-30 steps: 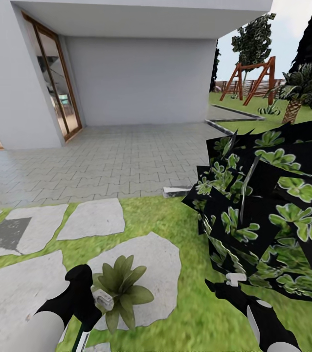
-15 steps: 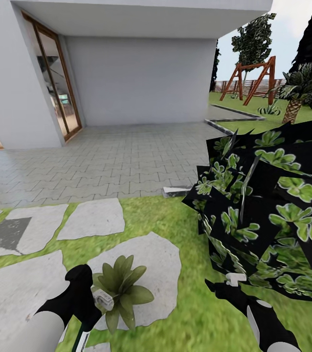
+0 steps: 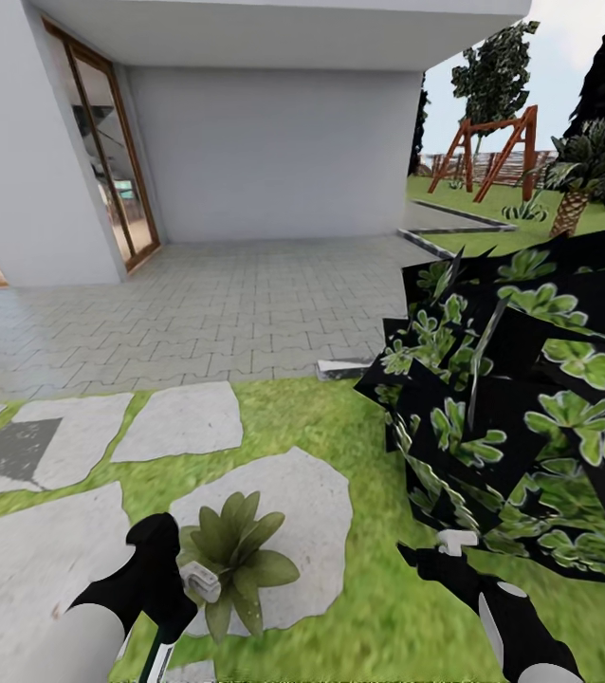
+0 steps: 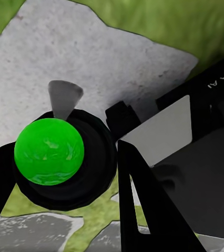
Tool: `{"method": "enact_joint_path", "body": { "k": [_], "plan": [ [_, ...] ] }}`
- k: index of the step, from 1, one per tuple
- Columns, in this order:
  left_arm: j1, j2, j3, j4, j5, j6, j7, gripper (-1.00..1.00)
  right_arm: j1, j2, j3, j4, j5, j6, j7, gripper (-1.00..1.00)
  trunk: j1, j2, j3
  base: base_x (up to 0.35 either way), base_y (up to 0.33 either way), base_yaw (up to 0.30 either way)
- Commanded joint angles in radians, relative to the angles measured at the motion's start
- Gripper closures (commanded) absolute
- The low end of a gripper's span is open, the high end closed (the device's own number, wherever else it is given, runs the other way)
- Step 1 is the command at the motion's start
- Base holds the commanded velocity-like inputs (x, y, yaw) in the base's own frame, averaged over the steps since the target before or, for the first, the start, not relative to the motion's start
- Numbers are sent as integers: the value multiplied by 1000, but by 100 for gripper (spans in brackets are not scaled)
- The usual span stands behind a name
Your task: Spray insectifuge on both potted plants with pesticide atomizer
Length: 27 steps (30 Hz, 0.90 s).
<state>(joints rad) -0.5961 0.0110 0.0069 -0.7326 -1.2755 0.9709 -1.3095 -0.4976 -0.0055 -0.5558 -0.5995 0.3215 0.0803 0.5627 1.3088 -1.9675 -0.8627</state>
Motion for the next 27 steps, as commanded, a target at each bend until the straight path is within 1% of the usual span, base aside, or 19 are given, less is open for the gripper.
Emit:
{"method": "enact_joint_path", "body": {
  "k": [1, 3, 14, 16, 19, 23, 27],
  "plan": [
    [-1, 0, 1, -1, -8, 9, -10, 100, -1, 1, -7, -2, 5, 6, 8, -100, 4, -8, -5, 0, 0, 74],
    [-1, 0, 1, -1, -8, 9, -10, 100, -1, 1, -6, -2, 5, 6, 9, -100, 8, -15, -10, 0, 0, 50],
    [-1, 0, 1, -1, -8, 9, -10, 100, -1, 1, -7, -1, 5, 6, 8, -100, 8, -15, -12, 0, 0, 5],
    [-1, 0, 1, -1, -8, 9, -10, 100, -1, 1, -6, 5, 5, 6, 8, -100, 8, -15, -14, 0, 0, 9],
    [-1, 0, 1, -2, -8, 9, -10, 100, -1, 1, -6, 41, 5, 6, 9, -100, 11, -22, -20, 0, 0, 31],
    [-1, -1, 1, -3, -8, 9, -11, 100, -1, 1, -6, 46, 5, 6, 9, -100, 11, -22, -20, 0, 0, 5],
    [-1, -7, 2, -6, -7, 10, -11, 100, -1, 1, -6, 48, 5, 5, 9, -100, 11, -22, -20, 0, 0, 0]
  ]
}}
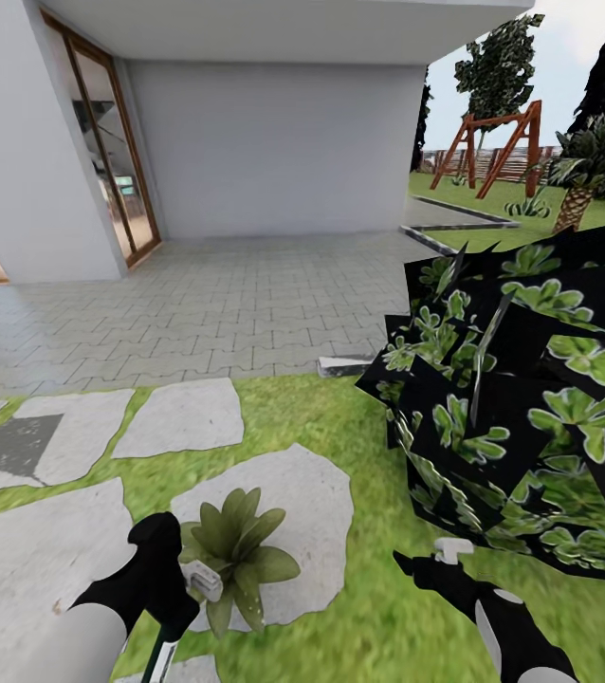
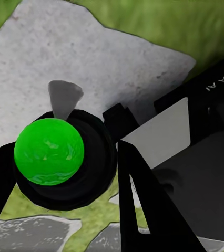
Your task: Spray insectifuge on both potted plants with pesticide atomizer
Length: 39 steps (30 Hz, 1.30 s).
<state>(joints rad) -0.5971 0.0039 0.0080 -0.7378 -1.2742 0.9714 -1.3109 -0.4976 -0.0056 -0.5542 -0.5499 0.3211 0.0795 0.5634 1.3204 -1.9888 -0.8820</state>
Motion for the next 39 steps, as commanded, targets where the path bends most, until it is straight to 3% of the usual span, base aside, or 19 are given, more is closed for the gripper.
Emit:
{"method": "enact_joint_path", "body": {
  "k": [1, 12, 24, 26, 27, 28, 30, 39],
  "plan": [
    [-1, -1, 1, -2, -8, 9, -10, 100, -1, 1, -7, -1, 6, 5, 8, -100, 0, 0, -1, 7, 0, 0],
    [0, -2, 0, 0, -10, 10, -10, 100, -1, 1, -7, 1, 6, 6, 7, -100, 0, 0, -1, 204, 0, -7],
    [0, -2, 0, 1, -13, 9, -10, 100, -1, 1, -7, 1, 6, 5, 7, -100, 0, 0, -1, 17, 0, -160],
    [0, -2, 0, 1, -36, 10, -10, 100, -1, 1, -7, 1, 6, 5, 7, -100, 0, 0, -1, 0, 0, -8],
    [0, -2, 0, 1, -88, 10, -10, 100, -1, 1, -7, 1, 6, 5, 7, -100, 0, 0, -1, 32, 0, -2],
    [0, -2, 0, 1, -117, 10, -10, 100, -1, 1, -7, 1, 6, 5, 7, -100, 0, 0, -1, 97, 0, -1],
    [0, -3, 0, 1, -136, 10, -11, 100, -1, 1, -7, 1, 6, 5, 7, -100, 0, 0, -1, 148, 0, -1],
    [0, -10, 0, 1, -156, 10, -11, 100, -1, 1, -7, 1, 6, 5, 7, -100, 0, 0, -1, 77, 0, 0]
  ]
}}
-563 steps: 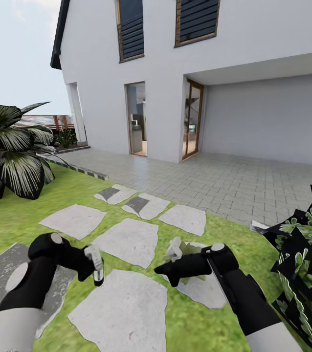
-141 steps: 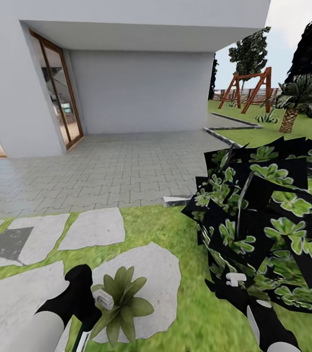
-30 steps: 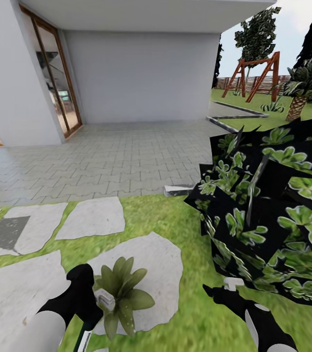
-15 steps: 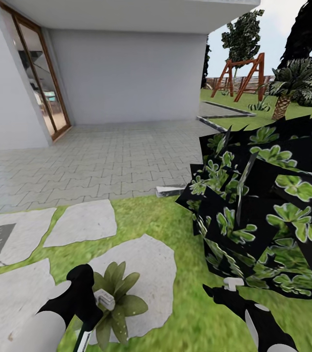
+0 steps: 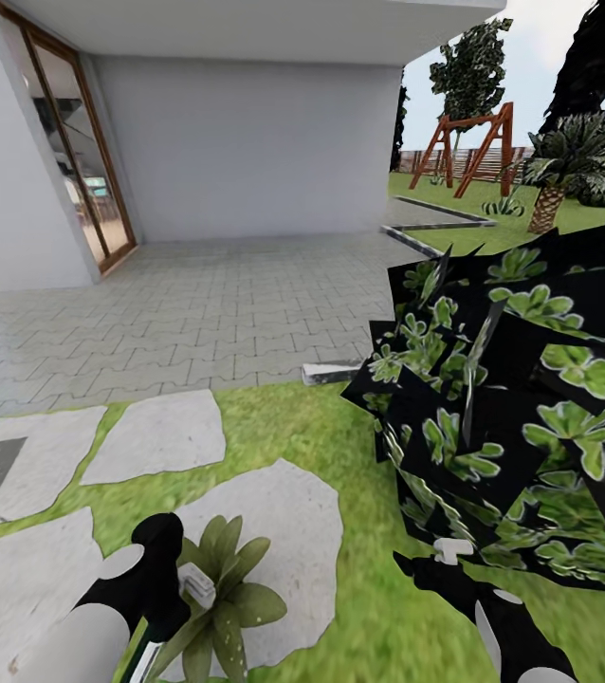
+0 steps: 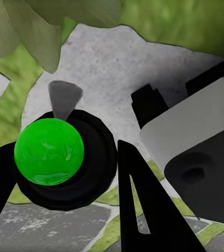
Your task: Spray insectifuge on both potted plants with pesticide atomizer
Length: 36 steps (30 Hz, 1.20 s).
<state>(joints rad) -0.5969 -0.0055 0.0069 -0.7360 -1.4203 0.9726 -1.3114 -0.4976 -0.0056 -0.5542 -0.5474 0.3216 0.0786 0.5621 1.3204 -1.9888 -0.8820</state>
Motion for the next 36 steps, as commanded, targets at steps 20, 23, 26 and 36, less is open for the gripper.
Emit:
{"method": "enact_joint_path", "body": {
  "k": [20, 23, 26, 36],
  "plan": [
    [-6, -30, 3, -36, -3, 9, -11, 100, -1, 1, -7, -2, 5, 6, 9, -100, 0, 0, -1, 0, 0, 0],
    [-6, -39, 1, -39, -3, 9, -11, 100, -1, 1, -7, -2, 5, 6, 9, -100, 0, 0, -1, 0, 0, 0],
    [-5, -41, 1, -38, -4, 8, -11, 100, -1, 1, -7, -2, 6, 6, 9, -100, 0, 0, -1, 0, 0, 0],
    [-1, -42, 0, 4, -6, 8, -11, 100, -1, 1, -7, -2, 5, 6, 9, -100, 0, 0, -1, -43, -62, 0]
  ]
}}
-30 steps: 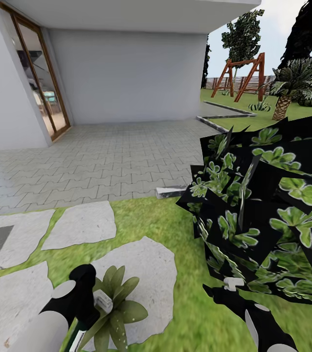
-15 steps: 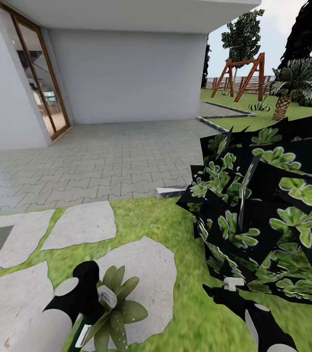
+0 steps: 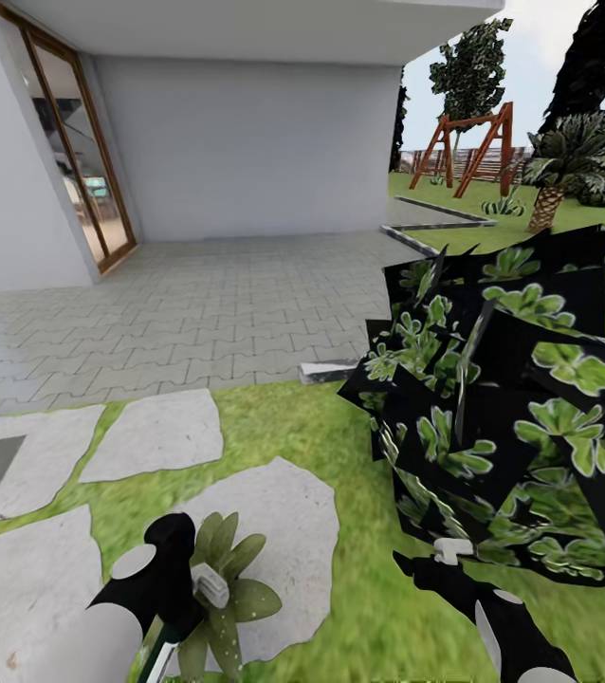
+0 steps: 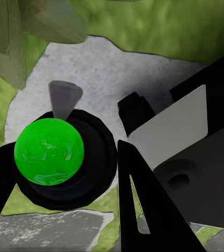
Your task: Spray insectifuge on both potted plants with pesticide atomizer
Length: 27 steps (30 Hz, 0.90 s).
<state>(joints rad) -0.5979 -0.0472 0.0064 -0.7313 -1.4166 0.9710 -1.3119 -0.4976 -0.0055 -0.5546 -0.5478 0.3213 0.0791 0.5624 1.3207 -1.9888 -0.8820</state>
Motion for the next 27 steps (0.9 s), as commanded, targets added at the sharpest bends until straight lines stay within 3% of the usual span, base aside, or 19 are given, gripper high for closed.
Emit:
{"method": "enact_joint_path", "body": {
  "k": [1, 14, 23, 27],
  "plan": [
    [0, 0, 1, 0, -10, 9, -10, 100, -1, 1, -7, -1, 6, 5, 8, -100, 0, 0, -1, -161, -221, 0],
    [0, -1, 0, 0, -9, 8, -7, 100, -1, 1, -5, -1, 7, 5, 8, -100, 0, 0, -1, -25, -32, 0],
    [-3, -58, 1, -15, -9, 9, -10, 100, -1, 1, -5, -1, 7, 5, 8, -100, 0, 0, -1, 0, 0, 0],
    [-3, -62, 1, -39, -9, 10, -10, 100, -1, 1, -5, -1, 7, 5, 8, -100, 0, 0, -1, 0, 0, 0]
  ]
}}
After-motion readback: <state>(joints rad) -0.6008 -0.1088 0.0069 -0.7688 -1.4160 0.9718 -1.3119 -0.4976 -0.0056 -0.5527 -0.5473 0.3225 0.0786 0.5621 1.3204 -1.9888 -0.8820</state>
